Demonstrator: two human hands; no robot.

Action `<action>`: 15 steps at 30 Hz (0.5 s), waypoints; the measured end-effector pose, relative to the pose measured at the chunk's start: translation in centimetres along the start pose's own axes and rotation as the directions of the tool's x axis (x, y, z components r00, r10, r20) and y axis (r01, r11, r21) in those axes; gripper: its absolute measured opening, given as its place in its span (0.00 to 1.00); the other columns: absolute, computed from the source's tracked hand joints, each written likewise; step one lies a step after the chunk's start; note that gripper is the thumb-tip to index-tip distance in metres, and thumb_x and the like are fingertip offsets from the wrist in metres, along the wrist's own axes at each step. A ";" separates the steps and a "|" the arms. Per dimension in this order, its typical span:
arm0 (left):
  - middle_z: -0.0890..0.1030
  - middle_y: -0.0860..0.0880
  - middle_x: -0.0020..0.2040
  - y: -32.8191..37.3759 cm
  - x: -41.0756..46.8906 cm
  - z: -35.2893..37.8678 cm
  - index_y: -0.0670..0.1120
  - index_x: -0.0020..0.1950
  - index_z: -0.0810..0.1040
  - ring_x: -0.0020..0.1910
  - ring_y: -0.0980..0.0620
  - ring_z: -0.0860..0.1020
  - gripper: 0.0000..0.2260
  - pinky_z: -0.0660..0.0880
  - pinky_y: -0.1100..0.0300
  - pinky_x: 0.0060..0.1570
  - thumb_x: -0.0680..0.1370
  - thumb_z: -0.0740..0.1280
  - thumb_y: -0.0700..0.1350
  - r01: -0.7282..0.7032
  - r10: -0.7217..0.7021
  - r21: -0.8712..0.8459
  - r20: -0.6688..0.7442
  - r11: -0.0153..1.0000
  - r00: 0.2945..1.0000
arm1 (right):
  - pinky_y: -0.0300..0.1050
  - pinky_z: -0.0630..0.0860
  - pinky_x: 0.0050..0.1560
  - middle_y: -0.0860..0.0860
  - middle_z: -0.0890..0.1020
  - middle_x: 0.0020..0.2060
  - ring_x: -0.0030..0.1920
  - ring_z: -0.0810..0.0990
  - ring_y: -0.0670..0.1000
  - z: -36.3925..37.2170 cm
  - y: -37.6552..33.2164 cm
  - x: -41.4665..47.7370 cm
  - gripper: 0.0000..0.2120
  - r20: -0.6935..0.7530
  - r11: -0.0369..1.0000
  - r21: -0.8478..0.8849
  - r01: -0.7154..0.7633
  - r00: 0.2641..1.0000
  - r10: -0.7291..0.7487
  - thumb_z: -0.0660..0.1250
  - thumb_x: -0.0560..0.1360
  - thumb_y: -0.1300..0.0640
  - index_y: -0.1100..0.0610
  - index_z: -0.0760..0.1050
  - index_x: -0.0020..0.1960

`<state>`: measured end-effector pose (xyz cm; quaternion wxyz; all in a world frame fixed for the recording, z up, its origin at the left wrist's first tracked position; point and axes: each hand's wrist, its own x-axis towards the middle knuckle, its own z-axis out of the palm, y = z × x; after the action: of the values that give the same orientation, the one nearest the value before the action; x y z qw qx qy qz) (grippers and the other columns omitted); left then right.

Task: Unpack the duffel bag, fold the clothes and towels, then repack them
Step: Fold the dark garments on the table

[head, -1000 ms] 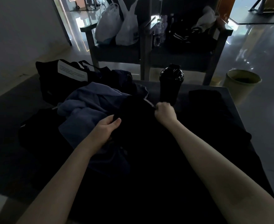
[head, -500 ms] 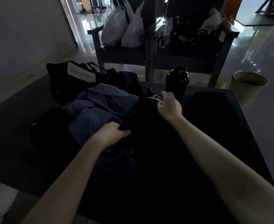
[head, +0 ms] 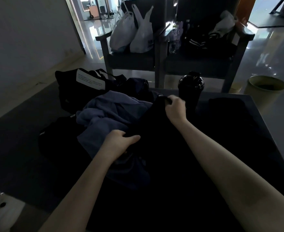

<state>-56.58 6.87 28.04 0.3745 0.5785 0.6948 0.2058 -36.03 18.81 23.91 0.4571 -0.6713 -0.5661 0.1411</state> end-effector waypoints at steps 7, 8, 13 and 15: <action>0.74 0.50 0.33 -0.6 -0.5 0.5 0.44 0.37 0.68 0.31 0.54 0.72 0.16 0.65 0.60 0.28 0.77 0.66 0.54 -0.031 0.075 0.139 -0.323 0.990 0.944 | 0.40 0.59 0.67 0.55 0.55 0.76 0.74 0.58 0.54 -1.7 -1.8 2.0 0.33 0.282 1.000 -0.002 0.004 0.959 -0.003 0.63 0.76 0.62 0.57 0.51 0.77; 0.73 0.52 0.34 -0.8 -0.3 0.7 0.45 0.41 0.69 0.33 0.55 0.71 0.13 0.65 0.62 0.29 0.78 0.65 0.53 -0.015 0.062 0.150 -0.315 0.989 0.947 | 0.42 0.61 0.68 0.56 0.58 0.75 0.73 0.61 0.54 -1.4 -1.7 1.6 0.32 0.272 0.998 -0.039 0.042 0.962 -0.030 0.63 0.75 0.62 0.57 0.55 0.76; 0.73 0.53 0.37 -1.6 0.0 1.1 0.43 0.52 0.72 0.35 0.57 0.71 0.10 0.64 0.64 0.29 0.78 0.66 0.49 0.014 0.010 0.075 -0.315 0.997 0.949 | 0.49 0.64 0.70 0.56 0.65 0.72 0.71 0.65 0.56 -0.2 0.7 -2.5 0.27 0.577 0.967 -0.242 0.085 0.813 0.073 0.64 0.77 0.52 0.59 0.64 0.72; 0.75 0.51 0.44 -1.8 -0.3 1.1 0.42 0.57 0.71 0.36 0.58 0.71 0.12 0.65 0.64 0.30 0.78 0.66 0.46 0.008 -0.002 0.016 -0.325 1.000 0.946 | 0.51 0.63 0.70 0.54 0.62 0.74 0.72 0.63 0.55 -0.7 1.4 -4.4 0.28 0.575 0.959 -0.264 0.100 0.815 0.073 0.62 0.78 0.49 0.57 0.61 0.74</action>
<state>-56.86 5.94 26.18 0.2504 0.5381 0.7502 0.2914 -36.08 14.63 21.73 0.1639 -0.6505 -0.6971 0.2530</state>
